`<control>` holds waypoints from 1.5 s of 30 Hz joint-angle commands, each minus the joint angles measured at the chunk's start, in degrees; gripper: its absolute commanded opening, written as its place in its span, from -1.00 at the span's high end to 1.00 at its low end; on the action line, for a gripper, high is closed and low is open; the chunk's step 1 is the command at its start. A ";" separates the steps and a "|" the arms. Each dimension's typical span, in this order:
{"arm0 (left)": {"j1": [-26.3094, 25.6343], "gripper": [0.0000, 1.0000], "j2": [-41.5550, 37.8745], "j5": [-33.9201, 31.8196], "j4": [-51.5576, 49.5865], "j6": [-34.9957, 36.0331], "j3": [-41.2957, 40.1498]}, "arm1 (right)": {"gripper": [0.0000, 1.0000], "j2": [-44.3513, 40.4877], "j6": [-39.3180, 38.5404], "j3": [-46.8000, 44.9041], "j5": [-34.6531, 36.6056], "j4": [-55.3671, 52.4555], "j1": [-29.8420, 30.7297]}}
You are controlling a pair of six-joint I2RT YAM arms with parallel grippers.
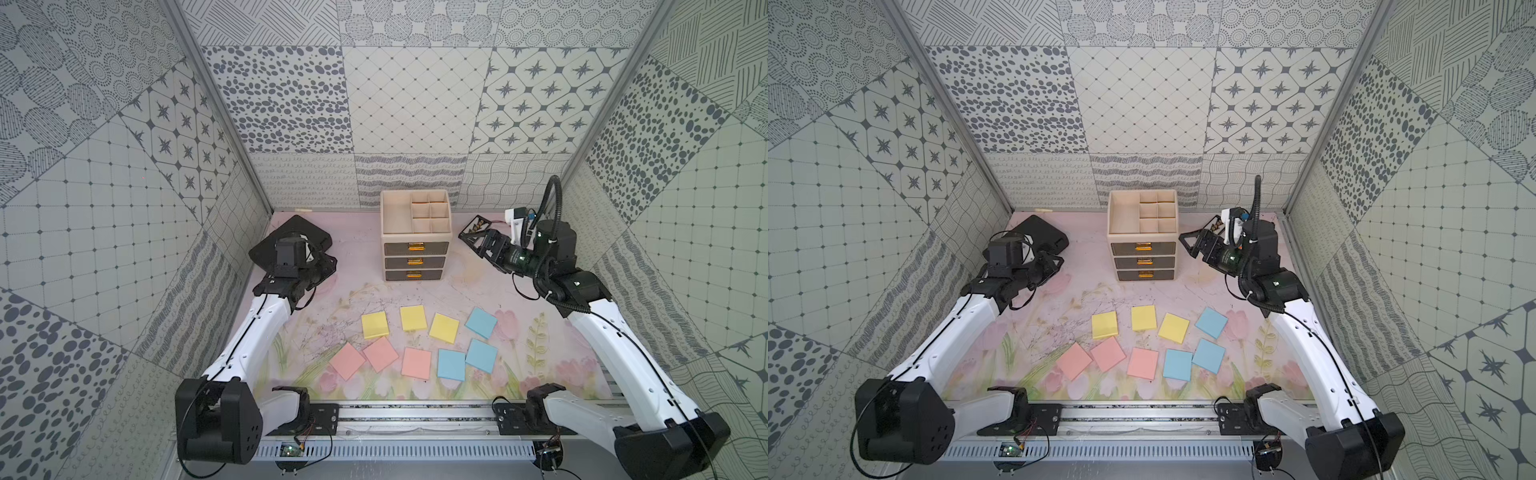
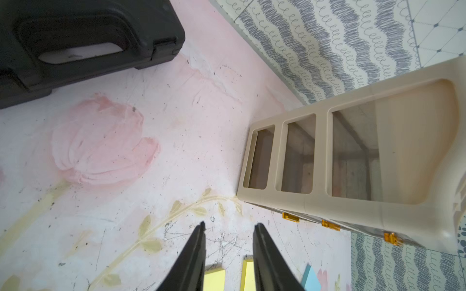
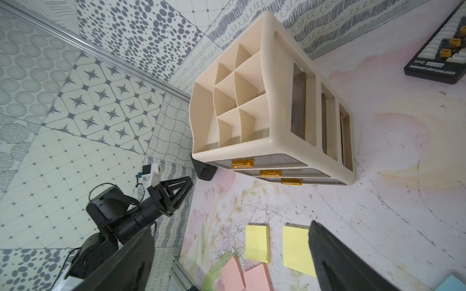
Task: Please put the sticky notes in the drawer by color
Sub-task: Open the drawer in the storage box.
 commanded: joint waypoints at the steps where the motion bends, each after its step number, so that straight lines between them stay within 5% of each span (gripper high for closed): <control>1: -0.69 0.28 0.06 1.68 -7.29 -1.82 1.33 | -0.98 -3.53 7.20 -6.53 -8.65 16.46 -5.46; 5: -1.32 0.27 0.19 1.17 -10.18 -1.29 2.86 | -0.98 1.24 -9.09 4.02 3.73 -3.59 -1.17; 9: -2.19 0.27 1.04 0.36 -11.98 -1.12 3.84 | -0.98 8.42 -13.83 13.61 7.76 -15.46 -0.18; 16: -3.40 0.26 1.90 -1.28 -14.55 -1.60 5.21 | -0.98 1.91 -9.04 1.10 2.77 3.08 0.01; 21: -3.77 0.03 1.90 -1.39 -15.83 -1.45 6.99 | -0.96 -2.08 0.91 -11.44 16.28 12.15 6.94; 26: -4.46 -0.06 4.29 0.06 -18.21 0.07 13.52 | -0.61 -3.36 8.44 -22.03 33.28 23.06 19.31; 33: -6.52 -0.11 7.13 3.66 -20.98 4.14 21.14 | -0.21 6.83 13.95 -22.77 38.82 38.79 24.73; 35: -6.76 -0.17 6.58 4.14 -20.17 4.37 21.47 | -0.25 9.23 14.97 -23.31 40.01 45.09 25.56; 38: -6.82 -0.33 5.78 4.20 -19.24 4.84 21.77 | -0.58 13.11 15.63 -21.37 40.54 48.45 26.25; 45: -7.66 -0.73 7.22 2.52 -18.38 6.39 23.81 | -0.58 22.32 17.57 -16.47 41.87 54.62 28.06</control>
